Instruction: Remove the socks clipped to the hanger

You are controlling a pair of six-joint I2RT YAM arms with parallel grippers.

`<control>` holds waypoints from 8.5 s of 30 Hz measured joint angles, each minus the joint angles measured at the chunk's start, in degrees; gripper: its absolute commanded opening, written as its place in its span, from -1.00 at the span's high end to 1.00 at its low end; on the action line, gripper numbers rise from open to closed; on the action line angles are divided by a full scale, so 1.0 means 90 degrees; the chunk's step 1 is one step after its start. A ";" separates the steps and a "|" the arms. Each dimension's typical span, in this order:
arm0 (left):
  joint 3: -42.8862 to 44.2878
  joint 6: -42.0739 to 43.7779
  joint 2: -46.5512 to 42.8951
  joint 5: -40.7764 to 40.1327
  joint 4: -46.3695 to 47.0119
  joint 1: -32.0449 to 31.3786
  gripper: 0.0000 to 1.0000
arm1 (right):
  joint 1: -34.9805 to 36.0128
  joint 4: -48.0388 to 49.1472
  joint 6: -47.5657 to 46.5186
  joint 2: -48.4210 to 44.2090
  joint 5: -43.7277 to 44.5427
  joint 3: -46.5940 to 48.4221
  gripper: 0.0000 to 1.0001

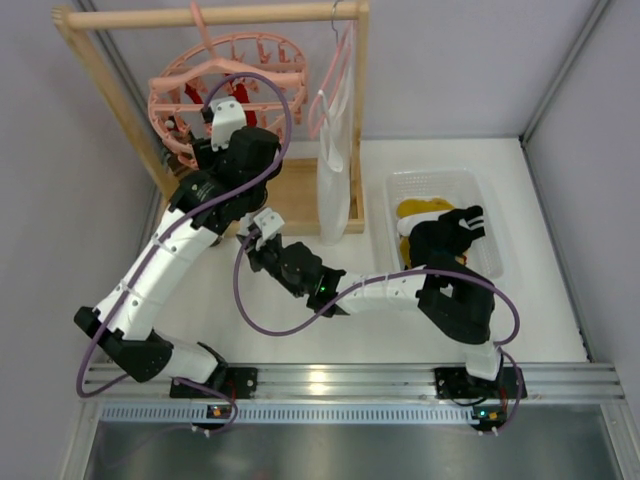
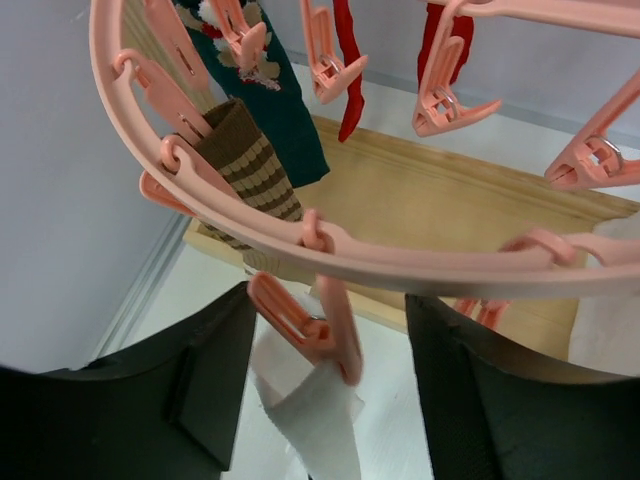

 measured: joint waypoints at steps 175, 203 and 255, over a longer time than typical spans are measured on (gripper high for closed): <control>-0.7842 0.1559 -0.1445 0.1360 0.9394 0.1076 1.00 | -0.3252 -0.4286 0.1955 -0.6237 -0.4673 -0.2611 -0.72; -0.7305 0.1353 -0.1185 -0.1331 0.9493 -0.0459 1.00 | -0.0763 -0.8296 -0.0542 0.0508 -0.0420 0.7150 -0.32; -0.6271 0.1331 0.0313 -0.0986 0.9576 -0.1054 1.00 | -0.1078 -0.7310 -0.1282 0.1003 -0.0168 0.6744 0.06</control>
